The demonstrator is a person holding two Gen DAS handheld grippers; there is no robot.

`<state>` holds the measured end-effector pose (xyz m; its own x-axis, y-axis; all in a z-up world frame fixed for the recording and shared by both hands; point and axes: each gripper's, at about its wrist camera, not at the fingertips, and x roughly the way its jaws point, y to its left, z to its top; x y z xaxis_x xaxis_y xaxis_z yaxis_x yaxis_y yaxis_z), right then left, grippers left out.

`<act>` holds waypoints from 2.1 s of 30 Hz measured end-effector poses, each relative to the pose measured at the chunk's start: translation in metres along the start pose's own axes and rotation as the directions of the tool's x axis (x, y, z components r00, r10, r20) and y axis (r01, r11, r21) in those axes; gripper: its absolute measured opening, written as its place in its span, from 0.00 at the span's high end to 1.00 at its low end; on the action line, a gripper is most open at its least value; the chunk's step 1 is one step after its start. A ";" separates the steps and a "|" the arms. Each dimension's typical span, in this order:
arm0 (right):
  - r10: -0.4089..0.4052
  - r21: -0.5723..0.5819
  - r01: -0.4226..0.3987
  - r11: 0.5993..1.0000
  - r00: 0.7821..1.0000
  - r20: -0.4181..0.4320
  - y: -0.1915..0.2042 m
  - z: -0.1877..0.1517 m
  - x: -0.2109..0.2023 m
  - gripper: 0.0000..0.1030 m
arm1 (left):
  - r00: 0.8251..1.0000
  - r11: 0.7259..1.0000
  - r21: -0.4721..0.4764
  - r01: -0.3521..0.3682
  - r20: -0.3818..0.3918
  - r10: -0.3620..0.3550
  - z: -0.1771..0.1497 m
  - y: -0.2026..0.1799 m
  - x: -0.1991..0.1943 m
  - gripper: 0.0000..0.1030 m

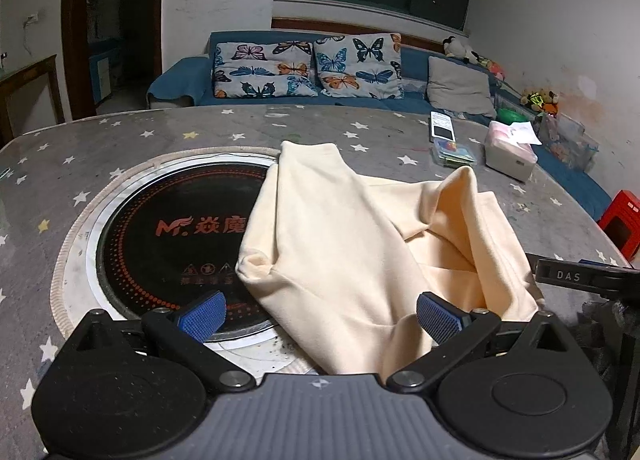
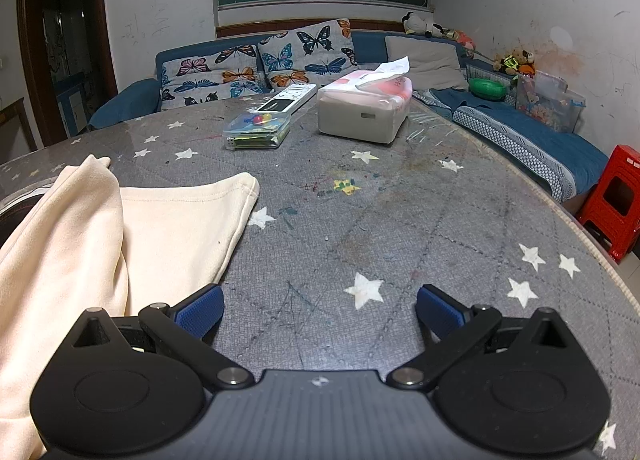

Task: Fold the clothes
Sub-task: 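Move both grippers toward the crumpled cream sweatshirt on the table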

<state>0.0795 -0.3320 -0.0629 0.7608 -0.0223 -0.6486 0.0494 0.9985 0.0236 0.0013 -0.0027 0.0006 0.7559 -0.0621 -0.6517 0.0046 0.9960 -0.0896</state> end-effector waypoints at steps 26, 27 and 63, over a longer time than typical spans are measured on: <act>0.135 -0.093 -0.133 0.987 0.991 0.011 0.020 -0.018 -0.083 0.00 | 1.000 1.000 0.027 0.004 0.017 -0.004 -0.006 -0.007 -0.024 0.00; 0.140 -0.100 -0.138 0.985 0.990 0.014 0.022 -0.018 -0.087 0.00 | 1.000 1.000 0.029 0.003 0.017 -0.003 -0.006 -0.007 -0.026 0.00; 0.212 -0.234 -0.199 0.952 0.977 0.032 0.069 -0.035 -0.145 0.00 | 1.000 1.000 0.025 0.011 0.014 -0.012 -0.023 -0.006 -0.046 0.00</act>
<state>-0.0502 -0.2578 0.0060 0.7744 0.1883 -0.6041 -0.2560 0.9663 -0.0270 -0.0488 -0.0077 0.0140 0.7651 -0.0730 -0.6398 0.0296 0.9965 -0.0783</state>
